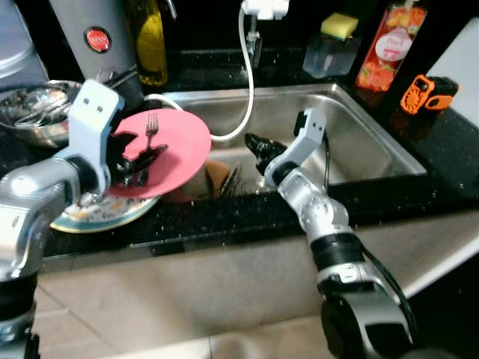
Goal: Kitchen organization
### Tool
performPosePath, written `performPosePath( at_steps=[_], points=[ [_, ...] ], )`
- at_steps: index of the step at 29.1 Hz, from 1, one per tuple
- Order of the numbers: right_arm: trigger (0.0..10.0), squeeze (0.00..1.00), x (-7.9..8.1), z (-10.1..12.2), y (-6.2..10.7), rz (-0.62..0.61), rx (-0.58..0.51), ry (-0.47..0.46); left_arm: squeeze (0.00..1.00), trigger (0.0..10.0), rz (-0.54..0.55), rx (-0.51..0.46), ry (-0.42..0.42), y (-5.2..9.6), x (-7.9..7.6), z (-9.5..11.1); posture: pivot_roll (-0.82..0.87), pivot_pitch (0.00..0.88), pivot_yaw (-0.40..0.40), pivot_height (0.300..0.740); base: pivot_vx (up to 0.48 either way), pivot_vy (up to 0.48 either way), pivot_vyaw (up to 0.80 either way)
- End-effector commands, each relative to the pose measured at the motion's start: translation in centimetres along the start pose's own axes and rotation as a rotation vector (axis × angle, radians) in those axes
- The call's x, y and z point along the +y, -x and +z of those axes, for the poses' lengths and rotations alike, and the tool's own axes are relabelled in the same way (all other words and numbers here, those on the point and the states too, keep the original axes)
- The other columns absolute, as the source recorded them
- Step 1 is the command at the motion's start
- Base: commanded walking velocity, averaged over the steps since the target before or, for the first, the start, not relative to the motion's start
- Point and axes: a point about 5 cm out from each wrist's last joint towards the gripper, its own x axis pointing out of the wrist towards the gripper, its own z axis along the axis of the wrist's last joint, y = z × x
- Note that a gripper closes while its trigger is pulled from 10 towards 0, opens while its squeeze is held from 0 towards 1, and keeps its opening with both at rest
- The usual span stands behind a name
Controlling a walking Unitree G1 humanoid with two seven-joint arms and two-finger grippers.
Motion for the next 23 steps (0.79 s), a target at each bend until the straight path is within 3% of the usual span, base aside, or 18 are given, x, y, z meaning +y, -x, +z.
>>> performPosePath(
  at_steps=[1, 12, 18, 19, 21, 22, 23],
  points=[
    [10.0, 0.0, -0.3, -0.3, 0.2, -0.002, 0.013, -0.02, 0.0, 10.0, 0.029, 0.014, -0.035, 1.2, -0.1, 0.2, 0.31, 0.0, -0.047, 0.74, 0.0, 0.0, 0.0],
    [10.0, 0.0, 0.2, -0.5, -0.1, 0.028, 0.032, -0.029, 0.0, 10.0, 0.209, 0.146, 0.018, 3.5, 2.2, -2.3, 0.34, 0.0, -0.066, 0.74, 0.0, 0.0, 0.0],
    [10.0, 0.0, -0.1, -0.7, 0.1, 0.018, 0.034, -0.027, 0.0, 10.0, 0.226, 0.177, 0.039, 3.1, 2.7, -3.8, 0.33, 0.0, -0.068, 0.74, 0.0, 0.0, 0.0],
    [10.0, 0.0, -0.1, -0.7, 0.1, 0.017, 0.033, -0.027, 0.79, 10.0, 0.235, 0.169, 0.037, 2.6, 3.1, -4.0, 0.33, 0.0, -0.067, 0.74, 0.0, 0.0, 0.0],
    [10.0, 0.0, -0.1, -0.7, 0.1, 0.017, 0.033, -0.027, 0.79, 10.0, 0.235, 0.161, 0.034, 2.5, 3.2, -3.9, 0.33, 0.0, -0.067, 0.74, 0.0, 0.0, 0.0],
    [10.0, 0.0, -0.1, -0.6, 0.1, 0.017, 0.031, -0.027, 1.0, 10.0, 0.233, 0.158, 0.031, 2.3, 3.3, -3.9, 0.33, 0.0, -0.067, 0.74, 0.0, 0.0, 0.0],
    [10.0, 0.0, -0.1, -0.6, 0.1, 0.017, 0.031, -0.026, 1.0, 10.0, 0.232, 0.156, 0.029, 2.3, 3.3, -3.9, 0.33, 0.0, -0.067, 0.74, 0.0, 0.0, 0.0]
  ],
)
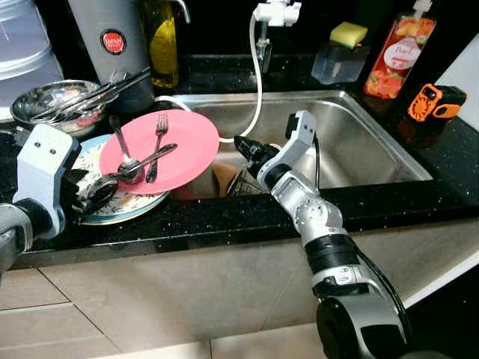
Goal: Kitchen organization
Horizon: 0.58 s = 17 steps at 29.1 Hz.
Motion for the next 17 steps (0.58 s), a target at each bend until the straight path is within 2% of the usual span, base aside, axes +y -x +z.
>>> performPosePath(
  at_steps=[1, 4, 5, 7, 8, 13, 17],
  points=[
    [10.0, 0.0, -0.4, 0.1, 0.2, -0.014, 0.006, 0.001, 1.0, 10.0, -0.01, -0.002, -0.041, -0.3, 0.0, 0.4, 0.32, 0.0, -0.064, 0.74, 0.0, 0.0, 0.0],
    [10.0, 0.0, -0.5, 0.2, 0.2, -0.016, 0.001, 0.005, 1.0, 10.0, -0.012, -0.01, -0.058, -0.6, 0.2, 0.7, 0.32, 0.0, -0.064, 0.74, 0.0, 0.0, 0.0],
    [10.0, 0.0, -0.5, 0.3, 0.3, -0.017, -0.003, 0.005, 0.97, 10.0, -0.02, -0.005, -0.047, -0.7, 0.3, 0.7, 0.32, 0.0, -0.064, 0.74, 0.0, 0.0, 0.0],
    [10.0, 0.0, -0.5, 0.3, 0.3, -0.018, -0.004, 0.004, 0.97, 10.0, -0.026, -0.001, -0.038, -0.7, 0.4, 0.6, 0.31, 0.0, -0.058, 0.74, 0.0, 0.0, 0.0],
    [10.0, 0.0, -0.6, 0.3, 0.3, -0.02, -0.005, 0.003, 0.0, 10.0, -0.051, 0.006, -0.026, -0.9, 0.3, 0.4, 0.31, 0.0, -0.058, 0.74, 0.0, 0.0, 0.0],
    [10.0, 0.0, -0.5, 0.3, 0.3, -0.019, -0.007, 0.003, 0.0, 10.0, -0.106, 0.047, 0.0, -1.4, -0.1, -0.8, 0.31, 0.0, -0.053, 0.74, 0.0, 0.0, 0.0],
    [10.0, 0.0, -0.5, 0.4, 0.4, -0.02, -0.014, 0.002, 0.0, 10.0, -0.135, 0.098, 0.074, -1.5, -0.2, -2.3, 0.3, 0.0, -0.051, 0.74, 0.0, 0.0, 0.0]
  ],
)
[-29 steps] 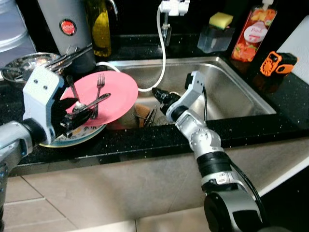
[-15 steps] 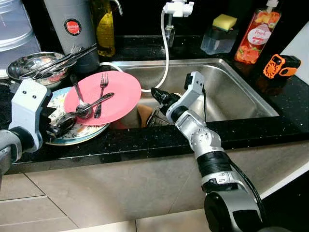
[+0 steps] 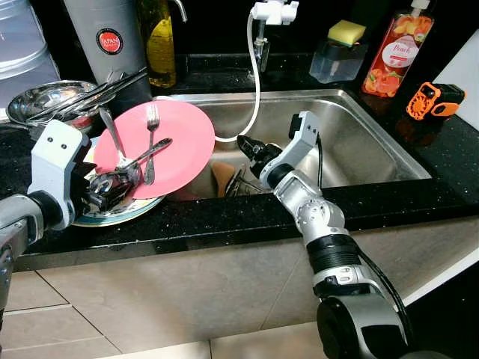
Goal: Kitchen organization
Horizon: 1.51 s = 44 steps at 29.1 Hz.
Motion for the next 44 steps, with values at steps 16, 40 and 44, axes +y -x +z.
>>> performPosePath(
  at_steps=[16, 40, 44],
  points=[
    [10.0, 0.0, -0.2, 0.4, 0.1, -0.007, -0.008, 0.0, 0.0, 0.6, -0.041, -0.076, 0.0, 0.8, -0.6, 0.8, 0.31, 0.0, -0.061, 0.74, 0.0, 0.0, 0.0],
    [10.0, 0.0, 9.6, 4.3, 2.4, 0.631, -0.146, -0.406, 0.0, 10.0, -0.112, -0.399, -0.158, -2.5, -2.5, 7.5, 0.29, 0.0, -0.055, 0.74, 0.0, 0.0, 0.0],
    [10.0, 0.0, 10.2, 3.7, 2.3, 0.634, -0.114, -0.388, 0.0, 10.0, -0.122, -0.403, -0.165, -2.9, -2.7, 7.6, 0.28, 0.0, -0.054, 0.74, 0.0, 0.0, 0.0]
  ],
)
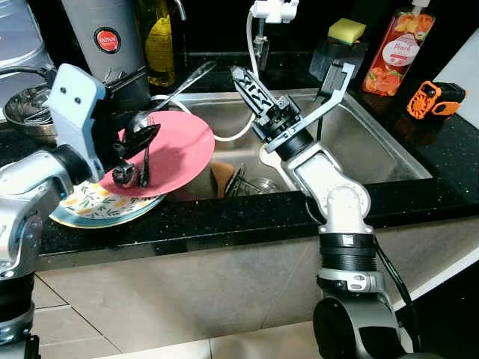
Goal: Kitchen organization
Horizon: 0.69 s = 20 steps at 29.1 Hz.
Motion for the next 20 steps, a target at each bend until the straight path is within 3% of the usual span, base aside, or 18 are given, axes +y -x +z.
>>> performPosePath(
  at_steps=[1, 20],
  points=[
    [10.0, 0.0, 0.9, -2.8, -0.7, 0.023, 0.025, -0.087, 0.0, 10.0, -0.017, -0.02, 0.001, -0.8, -0.5, 0.0, 0.28, 0.0, -0.053, 0.74, 0.0, 0.0, 0.0],
    [10.0, 0.0, 0.6, -3.7, -0.8, -0.021, 0.079, -0.054, 0.0, 10.0, -0.097, -0.029, 0.0, -2.5, -1.9, -0.5, 0.28, 0.0, -0.054, 0.74, 0.0, 0.0, 0.0]
  ],
)
